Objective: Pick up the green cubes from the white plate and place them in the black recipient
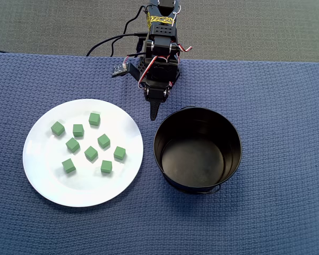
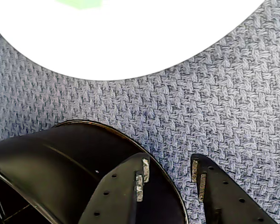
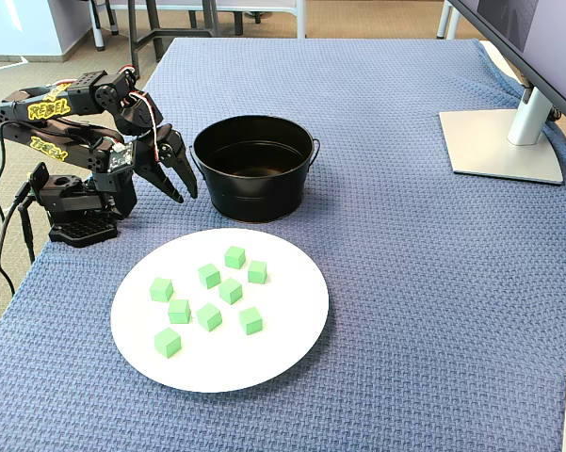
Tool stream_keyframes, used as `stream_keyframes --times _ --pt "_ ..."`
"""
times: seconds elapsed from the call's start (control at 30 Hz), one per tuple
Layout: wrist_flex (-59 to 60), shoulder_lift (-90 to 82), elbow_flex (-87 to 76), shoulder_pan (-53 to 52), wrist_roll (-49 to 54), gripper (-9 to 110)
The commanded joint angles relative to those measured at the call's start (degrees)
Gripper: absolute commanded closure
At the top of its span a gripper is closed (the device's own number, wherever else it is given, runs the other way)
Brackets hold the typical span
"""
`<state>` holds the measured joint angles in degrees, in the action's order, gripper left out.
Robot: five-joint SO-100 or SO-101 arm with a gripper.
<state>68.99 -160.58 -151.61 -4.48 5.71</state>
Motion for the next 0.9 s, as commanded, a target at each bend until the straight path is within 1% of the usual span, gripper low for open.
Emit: stream_keyframes --times 0.0,0.37,0.57,0.7,0.87 --pt "-0.2 1.1 3.6 0.2 -0.1 99" --pt "-0.9 -1.8 1.6 0.4 -1.2 101" --pt "-3.7 -1.7 2.3 -0.6 -2.2 101" --pt "-1.5 -1.8 1.9 0.1 -1.6 101" --pt "-2.1 -1.1 3.0 -0.1 -1.1 101"
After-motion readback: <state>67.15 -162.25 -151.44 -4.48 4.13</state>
